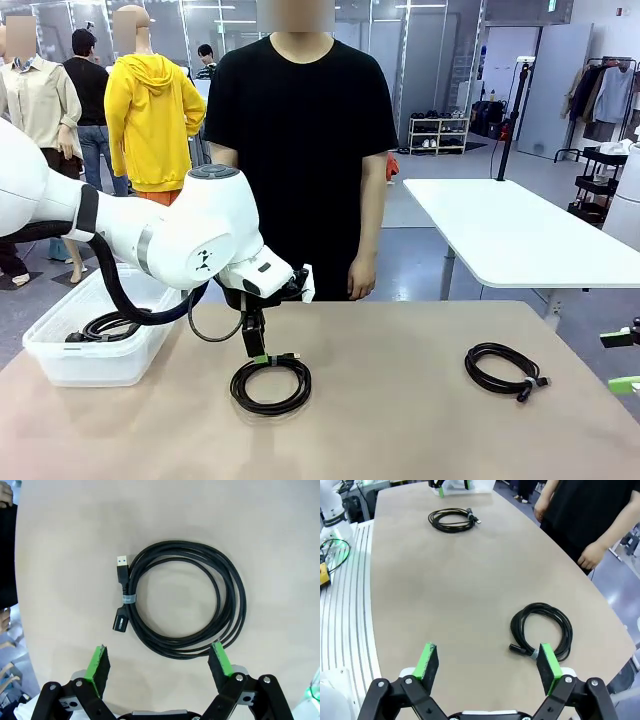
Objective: Organize and store the cables.
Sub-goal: Place the USB Extension Cable into the Organizing box.
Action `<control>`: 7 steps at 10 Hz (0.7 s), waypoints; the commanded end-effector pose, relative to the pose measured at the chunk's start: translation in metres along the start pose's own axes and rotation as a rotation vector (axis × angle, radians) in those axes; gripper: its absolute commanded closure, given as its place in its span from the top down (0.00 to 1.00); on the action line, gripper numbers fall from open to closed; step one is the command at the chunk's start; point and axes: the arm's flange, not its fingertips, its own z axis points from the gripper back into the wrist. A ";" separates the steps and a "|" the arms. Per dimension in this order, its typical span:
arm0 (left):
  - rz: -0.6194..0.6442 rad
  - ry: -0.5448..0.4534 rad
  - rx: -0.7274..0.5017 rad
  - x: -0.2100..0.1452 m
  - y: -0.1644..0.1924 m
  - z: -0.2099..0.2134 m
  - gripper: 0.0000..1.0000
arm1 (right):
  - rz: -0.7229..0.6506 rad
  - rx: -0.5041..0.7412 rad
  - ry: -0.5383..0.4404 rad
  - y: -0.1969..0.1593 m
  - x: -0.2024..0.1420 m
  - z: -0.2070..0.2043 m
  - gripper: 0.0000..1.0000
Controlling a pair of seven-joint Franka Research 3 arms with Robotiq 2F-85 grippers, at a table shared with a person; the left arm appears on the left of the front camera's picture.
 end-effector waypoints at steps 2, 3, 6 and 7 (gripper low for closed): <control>-0.012 -0.001 0.003 -0.001 -0.002 0.006 1.00 | -0.049 -0.030 0.031 -0.004 0.010 0.001 1.00; -0.012 -0.001 0.003 -0.001 -0.002 0.006 1.00 | -0.049 -0.030 0.031 -0.004 0.010 0.001 1.00; -0.033 0.035 0.018 0.022 0.003 -0.014 1.00 | -0.049 -0.030 0.031 -0.004 0.010 0.001 1.00; -0.039 0.076 0.026 0.036 0.011 -0.026 1.00 | -0.049 -0.030 0.031 -0.004 0.010 0.001 1.00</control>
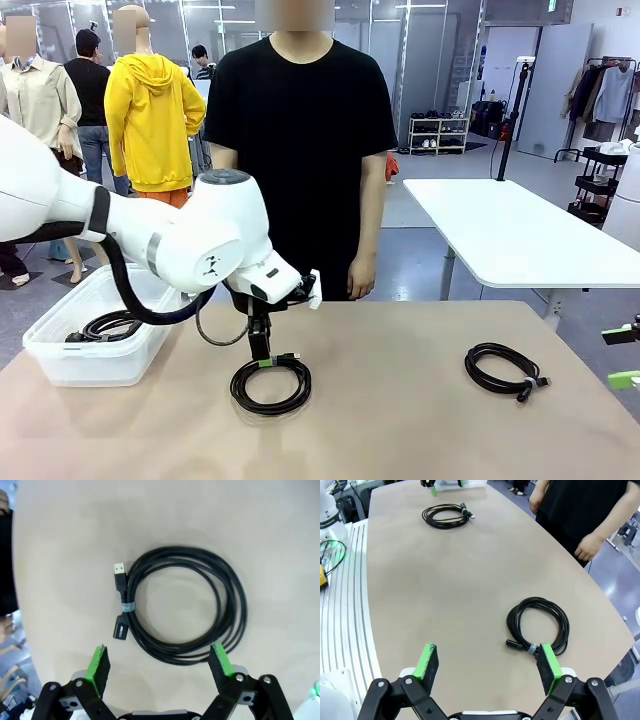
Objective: Organize and store the cables.
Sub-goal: Place the USB Extension Cable into the Organizing box.
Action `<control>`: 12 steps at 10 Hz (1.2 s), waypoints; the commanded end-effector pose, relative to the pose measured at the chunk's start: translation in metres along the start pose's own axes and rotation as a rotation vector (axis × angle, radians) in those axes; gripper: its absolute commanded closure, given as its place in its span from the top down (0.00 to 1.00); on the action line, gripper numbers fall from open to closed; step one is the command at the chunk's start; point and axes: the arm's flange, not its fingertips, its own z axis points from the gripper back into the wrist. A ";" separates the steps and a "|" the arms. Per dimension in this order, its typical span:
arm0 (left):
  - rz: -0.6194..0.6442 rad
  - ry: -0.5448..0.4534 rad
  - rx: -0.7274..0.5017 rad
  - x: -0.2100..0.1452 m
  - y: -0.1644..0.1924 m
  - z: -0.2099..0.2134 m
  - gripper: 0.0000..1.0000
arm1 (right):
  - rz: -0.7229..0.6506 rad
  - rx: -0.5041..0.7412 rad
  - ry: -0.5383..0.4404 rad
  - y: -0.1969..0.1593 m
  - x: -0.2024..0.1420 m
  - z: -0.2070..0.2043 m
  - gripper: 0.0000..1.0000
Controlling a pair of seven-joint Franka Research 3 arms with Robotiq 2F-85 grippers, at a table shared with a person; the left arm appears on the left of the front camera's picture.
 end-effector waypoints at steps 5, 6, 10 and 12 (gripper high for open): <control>0.061 0.144 -0.017 0.030 0.047 -0.072 1.00 | -0.024 -0.012 -0.002 0.000 0.003 -0.001 1.00; 0.064 0.151 -0.038 0.028 0.051 -0.079 1.00 | -0.024 -0.012 -0.002 0.000 0.003 -0.001 1.00; 0.069 0.168 -0.123 0.027 0.069 -0.097 1.00 | -0.024 -0.012 -0.002 0.000 0.003 -0.001 1.00; 0.068 0.176 -0.138 0.028 0.069 -0.096 0.40 | -0.024 -0.012 -0.002 0.000 0.003 -0.001 1.00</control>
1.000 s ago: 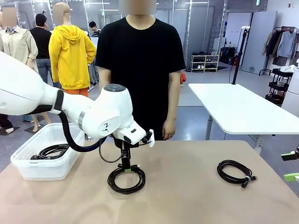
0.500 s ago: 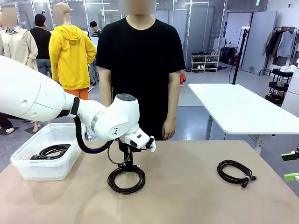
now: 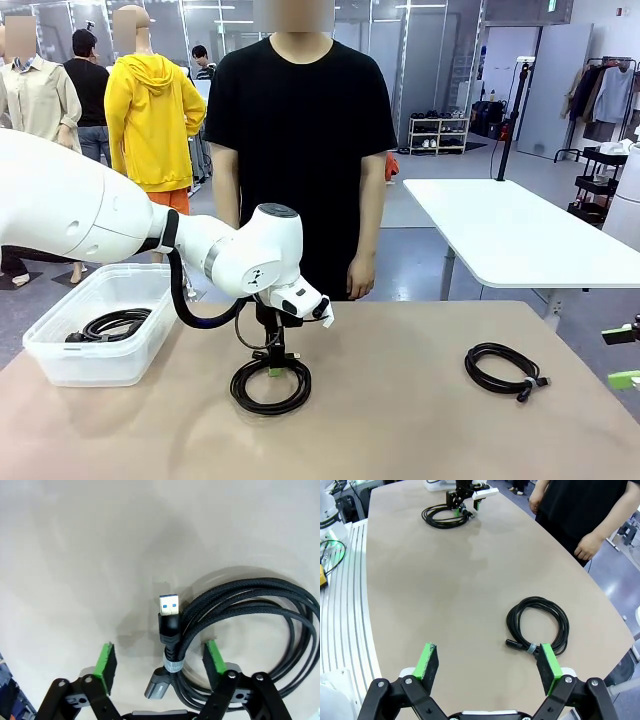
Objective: Organize and store the cables.
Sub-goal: Place the USB Extension Cable into the Organizing box.
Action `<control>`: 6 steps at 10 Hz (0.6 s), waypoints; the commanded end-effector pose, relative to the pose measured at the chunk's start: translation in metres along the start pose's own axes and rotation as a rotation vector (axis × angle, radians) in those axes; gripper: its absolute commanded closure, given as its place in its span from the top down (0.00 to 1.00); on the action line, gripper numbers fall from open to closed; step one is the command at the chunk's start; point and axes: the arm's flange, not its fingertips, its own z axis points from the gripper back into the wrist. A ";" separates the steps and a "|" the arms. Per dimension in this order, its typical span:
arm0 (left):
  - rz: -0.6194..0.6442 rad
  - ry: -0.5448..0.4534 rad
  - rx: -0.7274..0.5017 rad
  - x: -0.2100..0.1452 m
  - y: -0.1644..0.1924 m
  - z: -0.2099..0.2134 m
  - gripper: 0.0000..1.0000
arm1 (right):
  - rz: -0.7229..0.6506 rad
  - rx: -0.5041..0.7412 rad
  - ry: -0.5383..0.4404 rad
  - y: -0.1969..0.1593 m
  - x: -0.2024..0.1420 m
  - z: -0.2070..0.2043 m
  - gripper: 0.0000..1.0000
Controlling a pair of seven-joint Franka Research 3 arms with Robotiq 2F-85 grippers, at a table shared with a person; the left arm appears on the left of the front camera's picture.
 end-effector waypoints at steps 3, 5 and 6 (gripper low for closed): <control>-0.026 -0.018 -0.035 0.006 0.005 0.008 0.00 | -0.023 -0.011 -0.003 0.000 0.003 -0.001 1.00; -0.018 -0.040 -0.036 0.004 0.003 0.012 0.00 | -0.023 -0.011 -0.003 0.000 0.003 -0.001 1.00; -0.013 -0.034 -0.032 0.002 0.001 0.017 0.00 | -0.023 -0.011 -0.003 0.000 0.003 -0.001 1.00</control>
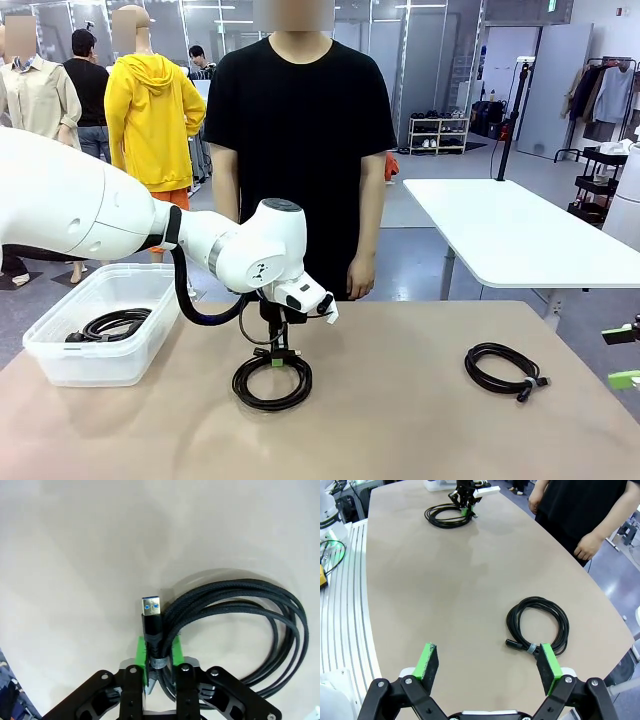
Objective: Organize and store the cables.
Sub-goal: Place the USB Extension Cable into the Organizing box.
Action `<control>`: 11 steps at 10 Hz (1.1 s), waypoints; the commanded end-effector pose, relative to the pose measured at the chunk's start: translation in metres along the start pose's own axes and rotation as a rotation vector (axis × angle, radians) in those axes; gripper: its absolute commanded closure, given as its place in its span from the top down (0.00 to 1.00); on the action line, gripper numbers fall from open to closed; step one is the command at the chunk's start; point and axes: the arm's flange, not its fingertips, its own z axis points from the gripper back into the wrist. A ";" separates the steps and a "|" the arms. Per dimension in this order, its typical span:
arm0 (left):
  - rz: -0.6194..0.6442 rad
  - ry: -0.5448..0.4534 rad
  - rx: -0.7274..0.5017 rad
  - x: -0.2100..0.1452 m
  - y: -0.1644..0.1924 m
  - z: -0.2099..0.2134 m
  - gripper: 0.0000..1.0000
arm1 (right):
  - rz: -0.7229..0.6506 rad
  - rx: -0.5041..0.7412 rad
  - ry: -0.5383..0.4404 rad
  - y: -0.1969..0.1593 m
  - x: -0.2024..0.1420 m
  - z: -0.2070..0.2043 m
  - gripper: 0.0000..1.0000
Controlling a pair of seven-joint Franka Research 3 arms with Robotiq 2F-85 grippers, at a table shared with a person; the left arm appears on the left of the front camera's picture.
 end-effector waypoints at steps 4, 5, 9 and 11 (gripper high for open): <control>-0.067 -0.075 0.005 -0.025 -0.015 0.088 0.00 | -0.023 -0.010 -0.003 0.000 0.003 -0.001 1.00; -0.099 -0.104 0.020 -0.035 -0.023 0.114 0.00 | -0.023 -0.010 -0.003 0.000 0.003 -0.001 1.00; -0.151 -0.103 0.100 -0.034 -0.041 0.147 0.00 | -0.023 -0.010 -0.003 0.000 0.003 -0.001 1.00; -0.104 -0.093 0.094 -0.031 -0.028 0.154 0.00 | -0.023 -0.010 -0.003 0.000 0.003 -0.001 1.00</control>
